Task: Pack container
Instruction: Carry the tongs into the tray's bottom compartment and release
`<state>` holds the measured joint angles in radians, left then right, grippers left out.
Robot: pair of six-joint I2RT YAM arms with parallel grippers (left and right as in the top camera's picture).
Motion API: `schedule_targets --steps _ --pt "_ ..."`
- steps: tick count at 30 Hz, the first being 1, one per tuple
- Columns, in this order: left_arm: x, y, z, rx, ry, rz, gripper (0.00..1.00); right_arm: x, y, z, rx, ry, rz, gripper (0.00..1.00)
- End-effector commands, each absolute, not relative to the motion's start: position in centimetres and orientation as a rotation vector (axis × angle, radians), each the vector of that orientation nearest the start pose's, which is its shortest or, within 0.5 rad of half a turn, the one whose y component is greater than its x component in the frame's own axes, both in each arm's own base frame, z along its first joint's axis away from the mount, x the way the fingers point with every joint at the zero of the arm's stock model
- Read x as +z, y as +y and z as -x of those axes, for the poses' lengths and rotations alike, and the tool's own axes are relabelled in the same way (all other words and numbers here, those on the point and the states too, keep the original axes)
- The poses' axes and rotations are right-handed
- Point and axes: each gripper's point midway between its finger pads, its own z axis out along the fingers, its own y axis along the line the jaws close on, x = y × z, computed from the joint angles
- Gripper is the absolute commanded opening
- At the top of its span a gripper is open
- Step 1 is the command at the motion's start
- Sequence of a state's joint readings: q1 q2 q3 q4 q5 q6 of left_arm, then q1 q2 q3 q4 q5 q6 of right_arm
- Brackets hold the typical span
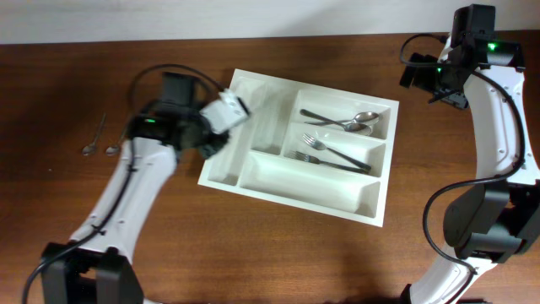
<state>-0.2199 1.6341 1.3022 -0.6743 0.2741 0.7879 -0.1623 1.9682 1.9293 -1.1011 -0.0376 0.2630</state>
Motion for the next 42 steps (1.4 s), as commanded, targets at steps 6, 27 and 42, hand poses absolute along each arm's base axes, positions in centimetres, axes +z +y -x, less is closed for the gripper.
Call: schedule_targets --steps 6,27,42 --pt "14.4 -21.1 -33.7 -0.106 2.003 -1.716 0.02 18.9 -7.3 -47.0 0.066 2.635 -0.574 0.99" --pt "4.1 -23.8 -28.6 -0.340 2.007 -2.152 0.02 18.9 -7.3 -47.0 0.066 2.635 -0.574 0.99" --pt "4.1 -24.6 -31.1 -0.252 1.863 -2.161 0.02 18.9 -7.3 -47.0 0.066 2.635 -0.574 0.99"
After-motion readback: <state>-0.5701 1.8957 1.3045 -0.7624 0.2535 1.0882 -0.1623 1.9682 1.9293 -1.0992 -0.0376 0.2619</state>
